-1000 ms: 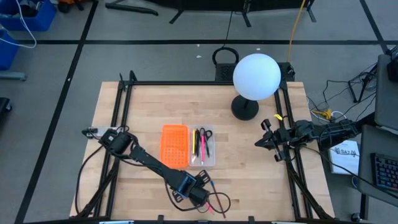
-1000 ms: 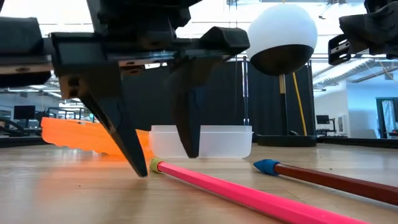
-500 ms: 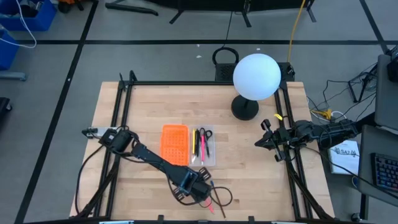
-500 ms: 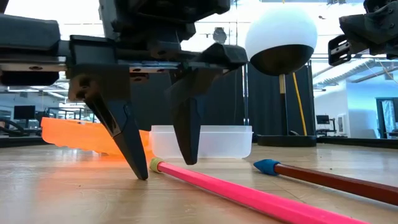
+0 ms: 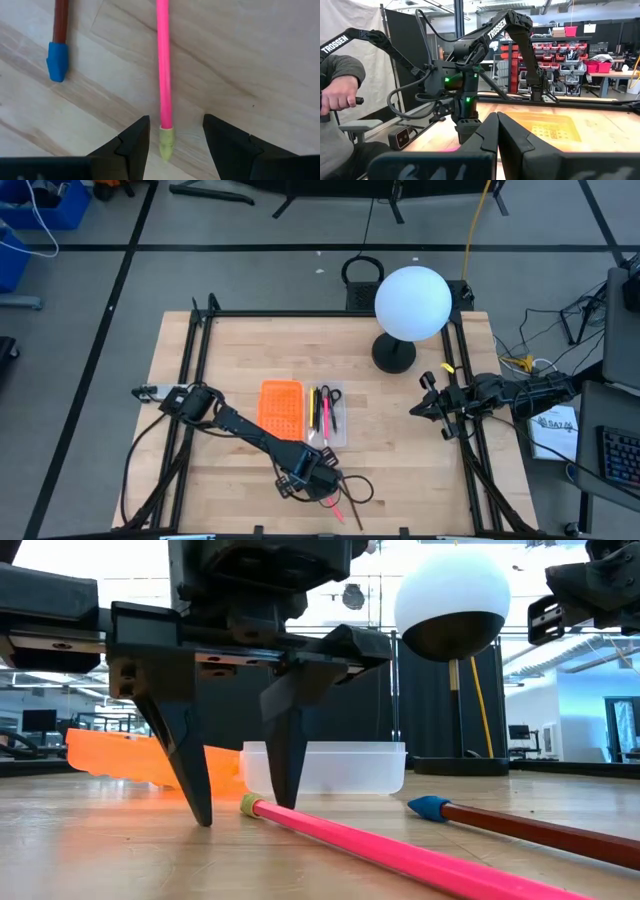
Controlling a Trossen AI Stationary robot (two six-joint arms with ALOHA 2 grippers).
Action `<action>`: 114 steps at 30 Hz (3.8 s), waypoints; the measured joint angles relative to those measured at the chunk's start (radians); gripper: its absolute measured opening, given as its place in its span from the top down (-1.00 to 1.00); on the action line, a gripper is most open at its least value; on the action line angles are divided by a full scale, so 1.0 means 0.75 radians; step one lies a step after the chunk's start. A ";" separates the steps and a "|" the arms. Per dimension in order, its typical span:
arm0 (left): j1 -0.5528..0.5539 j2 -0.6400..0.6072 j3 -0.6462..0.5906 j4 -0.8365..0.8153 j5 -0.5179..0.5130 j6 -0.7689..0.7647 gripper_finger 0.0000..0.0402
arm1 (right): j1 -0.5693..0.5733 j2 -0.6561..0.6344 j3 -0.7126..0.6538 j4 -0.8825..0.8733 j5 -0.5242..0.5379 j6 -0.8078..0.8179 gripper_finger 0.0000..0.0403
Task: Pick & place school supplies into a supply box
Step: Put the pink pencil into the orange supply box
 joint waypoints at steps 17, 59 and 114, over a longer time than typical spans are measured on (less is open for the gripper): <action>-0.009 0.002 -0.002 0.027 -0.002 0.058 0.76 | 0.000 0.000 0.000 -0.001 0.000 -0.010 1.00; 0.301 -0.009 0.580 -0.737 -0.563 0.840 0.94 | 0.000 0.004 0.000 -0.052 0.001 0.006 1.00; 0.630 -0.100 -0.039 -0.211 -0.431 1.107 0.58 | -0.001 0.011 0.000 -0.110 0.005 -0.193 1.00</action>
